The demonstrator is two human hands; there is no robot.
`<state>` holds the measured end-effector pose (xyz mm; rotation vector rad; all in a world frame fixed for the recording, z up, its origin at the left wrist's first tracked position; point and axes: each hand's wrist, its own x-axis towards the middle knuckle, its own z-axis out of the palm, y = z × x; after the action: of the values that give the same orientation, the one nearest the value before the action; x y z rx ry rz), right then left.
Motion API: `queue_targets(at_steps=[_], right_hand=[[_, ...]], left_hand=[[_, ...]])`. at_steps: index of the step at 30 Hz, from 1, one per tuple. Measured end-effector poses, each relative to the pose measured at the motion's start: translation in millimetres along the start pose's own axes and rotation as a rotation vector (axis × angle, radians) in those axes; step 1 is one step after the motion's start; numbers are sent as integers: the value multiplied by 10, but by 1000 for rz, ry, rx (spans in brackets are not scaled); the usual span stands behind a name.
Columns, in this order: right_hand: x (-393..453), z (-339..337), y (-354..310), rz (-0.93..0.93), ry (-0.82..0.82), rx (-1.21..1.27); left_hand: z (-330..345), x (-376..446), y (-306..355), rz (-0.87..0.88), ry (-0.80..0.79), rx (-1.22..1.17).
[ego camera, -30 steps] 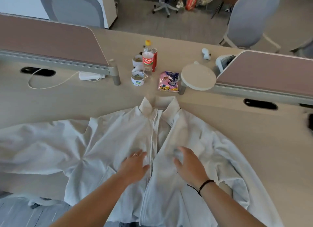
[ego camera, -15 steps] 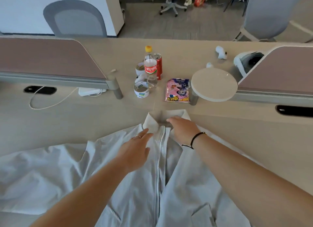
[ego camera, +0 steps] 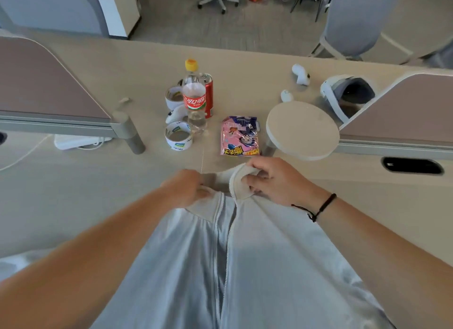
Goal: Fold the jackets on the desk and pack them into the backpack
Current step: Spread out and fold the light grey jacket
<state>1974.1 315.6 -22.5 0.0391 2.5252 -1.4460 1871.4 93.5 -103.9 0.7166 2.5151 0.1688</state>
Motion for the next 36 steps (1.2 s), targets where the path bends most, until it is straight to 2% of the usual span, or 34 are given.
queue_targets(at_steps=[3,9,13,16,21,24,26,30,36], right_hand=[[330,188,0,-25,13,-43],[872,749,963,161,203,-419],[900,994,1201,105,431,-485],[780,1063,1238,30,498,-529],[586,1040,1132,69,446,-427],[72,1162,1066,34,374,-532],[-467,1277,1078,103,312,-636],[-1429,1658,1182,283,283,-696],[-1726,2031,1207,349,265,-826]], left_hand=[[-179,41,-104,-42,210,-246],[289,493,-327,-187,340,-252],[642,670,-222,-204,593,-87],[705,685,-220,-216,666,11],[674,446,-129,-169,668,38],[912,-170,-18,-52,592,10],[1222,-716,-11,1,546,28],[1797,-1576,-156,-133,443,17],[1813,-1696,-207,-189,255,32]])
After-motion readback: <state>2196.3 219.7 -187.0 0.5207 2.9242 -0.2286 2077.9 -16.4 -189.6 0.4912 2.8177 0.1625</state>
